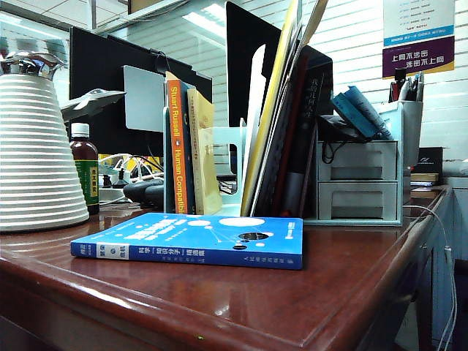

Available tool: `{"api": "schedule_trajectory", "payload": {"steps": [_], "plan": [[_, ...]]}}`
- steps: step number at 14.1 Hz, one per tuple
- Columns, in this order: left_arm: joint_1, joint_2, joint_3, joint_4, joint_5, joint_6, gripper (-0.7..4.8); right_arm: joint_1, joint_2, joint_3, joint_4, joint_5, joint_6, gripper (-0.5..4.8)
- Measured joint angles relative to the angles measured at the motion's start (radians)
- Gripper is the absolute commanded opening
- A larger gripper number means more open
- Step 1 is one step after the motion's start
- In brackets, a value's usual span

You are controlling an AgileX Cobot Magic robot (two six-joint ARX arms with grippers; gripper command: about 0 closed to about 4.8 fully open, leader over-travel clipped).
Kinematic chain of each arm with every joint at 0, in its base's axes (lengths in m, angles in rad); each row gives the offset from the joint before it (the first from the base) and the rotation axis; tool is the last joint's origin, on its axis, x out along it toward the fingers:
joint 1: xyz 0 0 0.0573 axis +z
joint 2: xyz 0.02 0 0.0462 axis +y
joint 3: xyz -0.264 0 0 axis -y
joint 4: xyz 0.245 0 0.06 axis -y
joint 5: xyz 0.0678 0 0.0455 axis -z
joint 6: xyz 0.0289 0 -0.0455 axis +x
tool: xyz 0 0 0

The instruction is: Pick up the blue book and put it on the bookshelf.

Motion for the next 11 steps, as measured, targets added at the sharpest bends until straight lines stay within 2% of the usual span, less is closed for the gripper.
{"api": "schedule_trajectory", "payload": {"steps": [1, 3, 6, 7, 9, 11], "plan": [[0.0, 0.0, 0.001, 0.058, 0.002, -0.035, -0.06, 0.0, 0.0, 0.016, -0.02, -0.005, 0.001, -0.01], [0.0, 0.004, 0.055, 0.057, 0.002, -0.167, -0.06, 0.0, 0.02, 0.151, -0.01, 0.004, 0.031, -0.01], [-0.003, 0.061, 0.196, 0.064, -0.003, -0.247, -0.06, 0.0, 0.264, 0.377, -0.008, 0.042, 0.031, -0.01], [-0.003, 0.207, 0.278, 0.081, 0.032, -0.375, -0.06, 0.001, 0.515, 0.593, 0.018, 0.025, 0.032, -0.01], [-0.008, 0.35, 0.311, 0.134, 0.118, -0.463, -0.06, 0.003, 0.687, 0.719, 0.028, -0.082, 0.031, -0.01], [-0.008, 0.509, 0.318, 0.275, 0.257, -0.615, -0.06, 0.04, 0.845, 0.792, 0.027, -0.135, 0.032, -0.01]]}}
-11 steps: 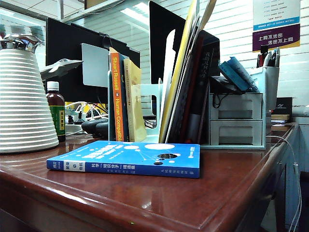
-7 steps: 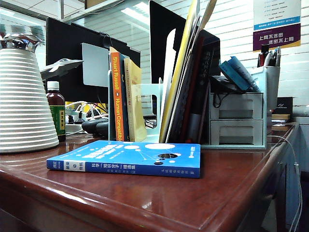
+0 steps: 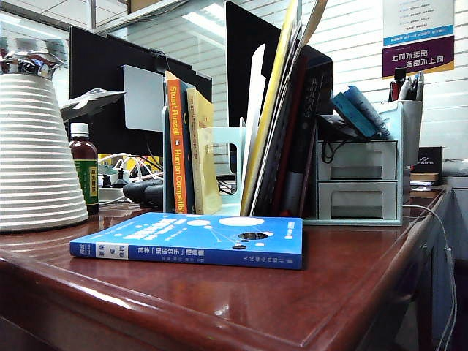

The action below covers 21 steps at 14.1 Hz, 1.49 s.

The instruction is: Pick up the blue book and put it on the bookshelf.

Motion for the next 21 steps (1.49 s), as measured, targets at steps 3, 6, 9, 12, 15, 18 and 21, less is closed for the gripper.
{"api": "schedule_trajectory", "payload": {"steps": [3, 6, 9, 12, 15, 18, 21], "plan": [[-0.016, 0.222, 0.001, 0.072, 0.138, -0.151, 0.51, 0.086, 0.203, 0.074, -0.007, -0.069, 0.0, -0.01], [-0.063, 0.369, 0.002, 0.078, 0.146, -0.171, 2.89, 0.158, 0.339, 0.08, -0.02, -0.082, 0.042, -0.01], [-0.119, 0.494, 0.002, 0.082, 0.13, -0.172, 4.39, 0.171, 0.5, 0.08, -0.037, -0.178, 0.132, -0.01], [-0.132, 0.593, 0.002, 0.107, 0.1, -0.172, 4.4, 0.171, 0.596, 0.079, -0.053, -0.183, 0.177, -0.01], [-0.134, 0.706, 0.002, 0.19, 0.058, -0.172, 4.4, 0.172, 0.654, 0.079, -0.056, -0.156, 0.181, -0.01], [-0.135, 0.797, 0.05, 0.231, 0.068, -0.2, 4.4, 0.172, 0.694, 0.079, -0.056, -0.103, 0.183, -0.01], [-0.137, 0.858, 0.134, 0.23, 0.077, -0.203, 4.41, 0.172, 0.713, 0.079, -0.07, -0.101, 0.183, -0.01]]}}
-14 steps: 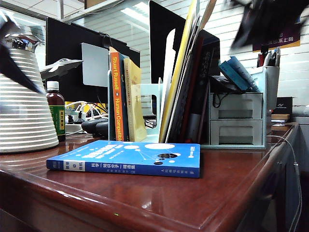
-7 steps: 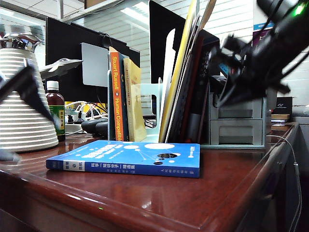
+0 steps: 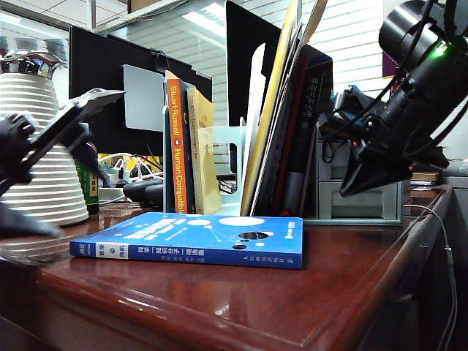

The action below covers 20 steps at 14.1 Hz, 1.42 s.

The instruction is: Pick up the blue book and put it on the bookshelf.

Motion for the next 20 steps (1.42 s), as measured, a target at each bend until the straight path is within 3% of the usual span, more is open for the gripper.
{"api": "schedule_trajectory", "payload": {"steps": [6, 14, 20], "plan": [[-0.001, 0.081, 0.048, -0.003, 0.018, 0.018, 4.4, 0.029, 0.026, 0.0, -0.064, -0.127, 0.0, -0.01], [-0.002, 0.109, 0.061, 0.015, -0.021, 0.039, 4.39, 0.133, 0.115, 0.002, -0.063, -0.118, 0.026, -0.01], [-0.021, 0.241, 0.123, 0.11, 0.147, 0.065, 4.39, 0.134, 0.115, 0.002, -0.062, -0.113, 0.026, -0.01]]}}
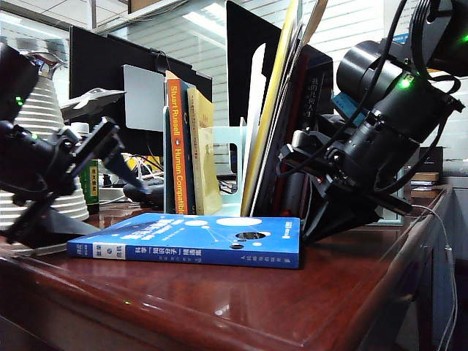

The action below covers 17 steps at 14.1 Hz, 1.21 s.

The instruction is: Pick up the blue book and put it on the bookshelf.

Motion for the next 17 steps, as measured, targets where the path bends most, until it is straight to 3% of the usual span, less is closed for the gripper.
{"api": "schedule_trajectory", "payload": {"steps": [3, 5, 6, 12, 13, 16, 17], "plan": [[-0.011, 0.005, 0.006, -0.006, 0.048, 0.003, 4.08, -0.003, 0.003, -0.001, 0.0, -0.052, 0.0, -0.01], [-0.008, 0.01, 0.006, -0.008, 0.076, 0.009, 2.24, -0.003, 0.002, -0.001, 0.0, -0.051, 0.0, -0.01], [-0.001, 0.013, 0.002, -0.014, 0.1, 0.013, 2.03, -0.005, 0.002, -0.001, -0.002, -0.048, 0.0, -0.01], [0.002, 0.021, 0.019, 0.037, 0.292, -0.006, 2.03, -0.013, -0.004, -0.001, -0.003, -0.022, 0.0, -0.01], [-0.008, 0.021, 0.019, 0.041, 0.34, -0.008, 1.3, -0.011, 0.0, -0.001, 0.008, -0.025, 0.0, -0.01], [-0.015, 0.022, 0.019, 0.044, 0.383, -0.011, 1.2, -0.005, 0.005, -0.001, 0.008, -0.06, 0.0, -0.01], [-0.014, 0.022, 0.019, 0.043, 0.382, -0.011, 0.86, -0.004, 0.005, -0.001, 0.008, -0.061, 0.0, -0.01]]}}
